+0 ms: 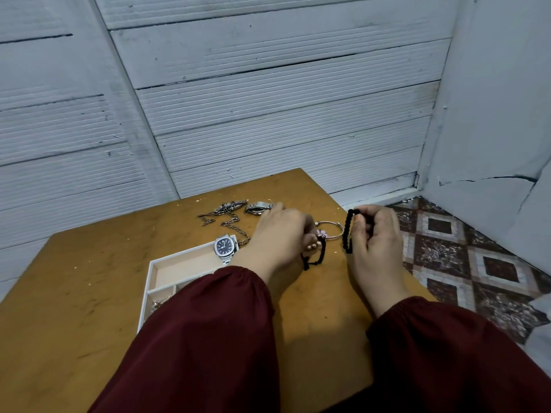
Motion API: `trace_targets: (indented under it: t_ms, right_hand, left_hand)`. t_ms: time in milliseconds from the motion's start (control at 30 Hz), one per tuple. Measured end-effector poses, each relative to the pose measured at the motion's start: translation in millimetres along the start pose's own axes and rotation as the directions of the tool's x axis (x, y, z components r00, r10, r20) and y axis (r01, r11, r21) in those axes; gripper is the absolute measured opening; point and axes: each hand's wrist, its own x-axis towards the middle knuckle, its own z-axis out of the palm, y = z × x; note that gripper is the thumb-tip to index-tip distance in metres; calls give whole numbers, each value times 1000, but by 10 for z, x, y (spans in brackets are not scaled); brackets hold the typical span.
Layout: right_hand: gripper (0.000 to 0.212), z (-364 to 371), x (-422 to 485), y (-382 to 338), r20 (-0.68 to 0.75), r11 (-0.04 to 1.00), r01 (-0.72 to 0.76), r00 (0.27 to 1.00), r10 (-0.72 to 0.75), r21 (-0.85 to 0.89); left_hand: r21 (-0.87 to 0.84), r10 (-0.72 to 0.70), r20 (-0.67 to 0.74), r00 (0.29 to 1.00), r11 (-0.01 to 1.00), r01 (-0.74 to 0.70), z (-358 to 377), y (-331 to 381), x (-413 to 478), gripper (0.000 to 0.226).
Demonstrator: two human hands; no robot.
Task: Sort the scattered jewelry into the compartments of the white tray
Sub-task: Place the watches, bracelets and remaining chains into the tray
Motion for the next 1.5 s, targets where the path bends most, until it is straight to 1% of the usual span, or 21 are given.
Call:
trace_targets:
  t_ms: [133,267,367,467,567,667,800,933,1033,1167,1267,1367,1500]
  right_hand:
    - [11,-8,-17,-51,33,1000,22,999,-22,-1]
    - [12,-8,-32,-138,71,999,45,996,-45,6]
    - [12,9,-58,-245,95,999,50,994,-51,21]
    - [12,26,-109,-394,121,997,35,992,-42,64]
    - [13,62,-146,-575,130,994,29,991,-43,109]
    - [12,129,-165,-759,119,984,32,992,-53,173]
    - [12,243,-227,-995,170,969,23,983,-66,248]
    - [11,379,-304,-1214,211,961,44,972,-105,274]
    - [10,503,-383,-1360,277,948,16,955,-109,318]
    - [10,665,-508,-1529,336,930,5,932,-137,367]
    - [10,760,-605,-1660,400,920,-19,904,-152,391]
    - [11,840,-697,-1756,461,911,-60,875,-148,408]
    - [12,917,-787,-1801,537,900,-129,834,-129,416]
  left_hand:
    - [-30,-18,-67,998,999,16,-139,-18,-91,16]
    - [-99,-51,-117,992,994,40,-283,-53,-215,14]
    - [-199,-88,-159,983,978,55,-390,-107,-332,6]
    - [-307,-129,-226,966,950,56,-505,-169,-483,4]
    - [-401,-189,-299,936,914,56,-622,-240,-647,6]
    - [-502,-244,-357,901,864,35,-736,-322,-817,2]
    - [-536,-298,-458,838,844,7,-861,-494,-1042,2]
    - [-580,-373,-543,752,815,-14,-962,-696,-1248,2]
    - [-590,-416,-594,688,807,-21,-996,-859,-1397,3]
    - [-608,-473,-647,598,794,-30,-946,-1061,-1598,8]
    - [-609,-506,-688,520,792,-35,-846,-1201,-1735,2]
    - [-611,-550,-712,437,791,1,-706,-1320,-1837,2]
    - [-626,-587,-722,365,780,16,-513,-1447,-1918,3]
